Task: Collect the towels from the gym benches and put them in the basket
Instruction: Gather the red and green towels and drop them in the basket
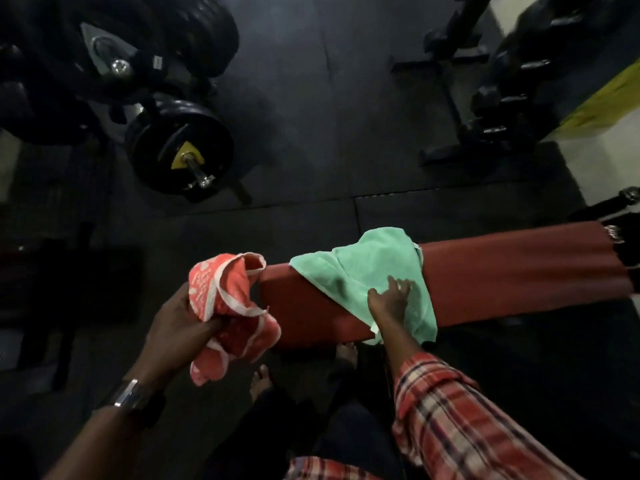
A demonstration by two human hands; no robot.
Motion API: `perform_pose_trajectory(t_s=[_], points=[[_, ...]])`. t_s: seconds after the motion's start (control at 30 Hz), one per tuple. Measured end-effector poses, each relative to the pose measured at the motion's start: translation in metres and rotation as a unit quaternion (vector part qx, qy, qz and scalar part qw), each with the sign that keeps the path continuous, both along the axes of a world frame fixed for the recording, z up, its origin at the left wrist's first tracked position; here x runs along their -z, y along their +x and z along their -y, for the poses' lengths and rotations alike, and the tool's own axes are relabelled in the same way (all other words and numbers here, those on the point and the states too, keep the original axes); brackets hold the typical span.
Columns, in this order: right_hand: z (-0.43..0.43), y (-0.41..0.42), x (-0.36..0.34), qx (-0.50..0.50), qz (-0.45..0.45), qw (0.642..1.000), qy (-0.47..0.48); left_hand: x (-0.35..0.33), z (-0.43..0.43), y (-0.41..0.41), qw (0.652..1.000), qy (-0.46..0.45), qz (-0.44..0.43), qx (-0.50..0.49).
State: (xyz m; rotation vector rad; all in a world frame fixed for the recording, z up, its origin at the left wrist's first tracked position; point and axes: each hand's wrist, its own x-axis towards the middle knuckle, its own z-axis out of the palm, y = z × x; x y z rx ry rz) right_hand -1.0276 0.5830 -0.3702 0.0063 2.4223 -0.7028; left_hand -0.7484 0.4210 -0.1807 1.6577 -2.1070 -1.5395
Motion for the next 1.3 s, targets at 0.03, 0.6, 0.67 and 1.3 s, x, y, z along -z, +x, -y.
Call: perform_pose_trajectory(t_s=[0.03,0.6,0.67,1.3], points=[[0.0,-0.013,0.007,0.0,0.003,1.0,0.01,0.005,-0.003,-0.01,1.0,-0.002,0.006,-0.018],[0.023,-0.045,0.012,-0.03,0.11,0.992,-0.052,0.03,-0.022,-0.026,0.993,-0.015,0.019,-0.12],[0.043,-0.032,-0.012,-0.08,0.102,0.987,-0.094,0.031,-0.026,-0.016,0.986,-0.025,0.002,-0.163],[0.078,0.328,-0.327,-0.181,0.582,0.59,-0.53,-0.083,-0.08,0.24,0.945,-0.098,-0.272,-0.152]])
